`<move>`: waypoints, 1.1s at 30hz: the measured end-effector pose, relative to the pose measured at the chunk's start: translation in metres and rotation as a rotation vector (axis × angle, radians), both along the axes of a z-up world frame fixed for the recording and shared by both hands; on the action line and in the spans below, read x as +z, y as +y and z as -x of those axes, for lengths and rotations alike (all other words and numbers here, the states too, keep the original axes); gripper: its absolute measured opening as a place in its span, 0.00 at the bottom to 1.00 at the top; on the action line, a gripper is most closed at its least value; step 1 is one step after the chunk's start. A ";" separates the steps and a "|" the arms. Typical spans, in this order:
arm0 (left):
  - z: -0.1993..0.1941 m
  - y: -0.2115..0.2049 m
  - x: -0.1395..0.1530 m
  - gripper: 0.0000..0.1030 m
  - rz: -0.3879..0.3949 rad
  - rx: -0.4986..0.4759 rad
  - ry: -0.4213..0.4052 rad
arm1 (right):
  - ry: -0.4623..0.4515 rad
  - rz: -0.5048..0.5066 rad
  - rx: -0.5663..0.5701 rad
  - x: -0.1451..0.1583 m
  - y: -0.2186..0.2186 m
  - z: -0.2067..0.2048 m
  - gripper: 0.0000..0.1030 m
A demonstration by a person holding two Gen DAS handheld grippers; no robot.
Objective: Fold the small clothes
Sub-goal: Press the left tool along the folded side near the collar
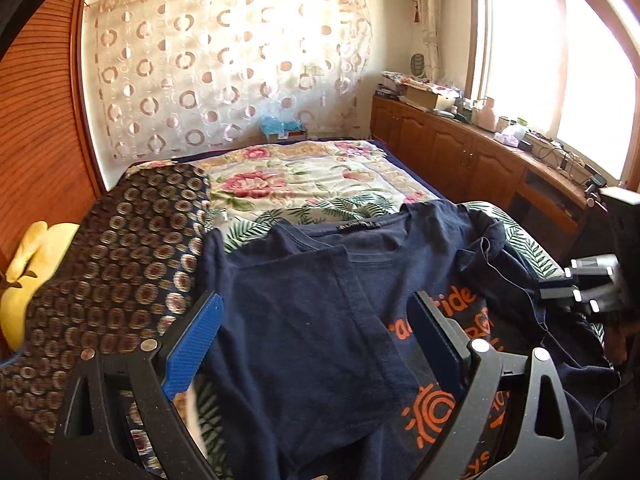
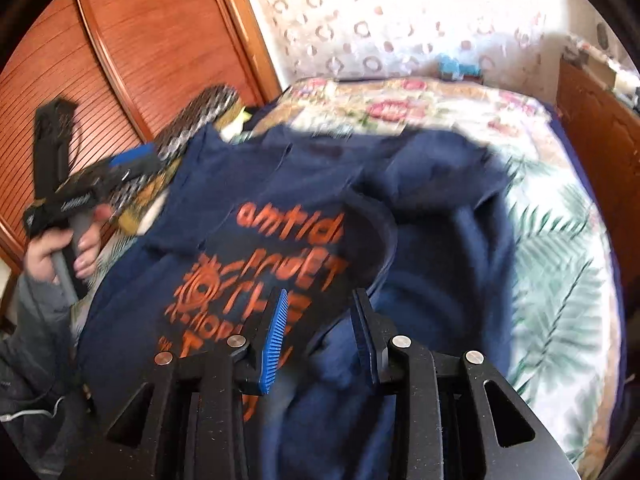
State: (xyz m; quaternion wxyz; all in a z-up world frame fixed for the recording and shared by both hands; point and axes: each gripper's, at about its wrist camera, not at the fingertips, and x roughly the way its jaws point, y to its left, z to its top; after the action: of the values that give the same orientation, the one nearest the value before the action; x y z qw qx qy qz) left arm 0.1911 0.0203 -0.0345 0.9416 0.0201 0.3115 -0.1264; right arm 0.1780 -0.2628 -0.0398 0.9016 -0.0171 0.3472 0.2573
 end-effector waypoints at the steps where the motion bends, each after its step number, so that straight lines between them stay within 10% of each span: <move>1: 0.000 0.001 0.001 0.91 -0.004 0.006 0.000 | -0.010 0.022 -0.019 0.002 -0.002 -0.009 0.33; 18: -0.008 0.030 0.003 0.91 -0.060 0.097 0.032 | 0.083 -0.037 0.185 -0.009 0.085 -0.088 0.18; 25: -0.025 0.029 0.002 0.90 -0.089 0.063 0.050 | 0.006 0.041 0.031 -0.009 0.053 -0.091 0.26; 28: -0.039 0.027 0.001 0.76 -0.096 0.027 0.085 | -0.013 0.087 -0.088 -0.012 0.032 -0.098 0.44; 33: -0.064 0.023 -0.007 0.50 -0.133 -0.011 0.151 | 0.001 0.127 -0.208 -0.028 0.014 -0.108 0.44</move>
State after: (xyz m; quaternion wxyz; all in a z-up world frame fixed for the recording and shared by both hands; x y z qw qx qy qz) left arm 0.2553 0.0431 -0.0411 0.9112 0.0747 0.3894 -0.1115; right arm 0.2862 -0.2484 -0.0676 0.9203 -0.0380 0.3634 0.1398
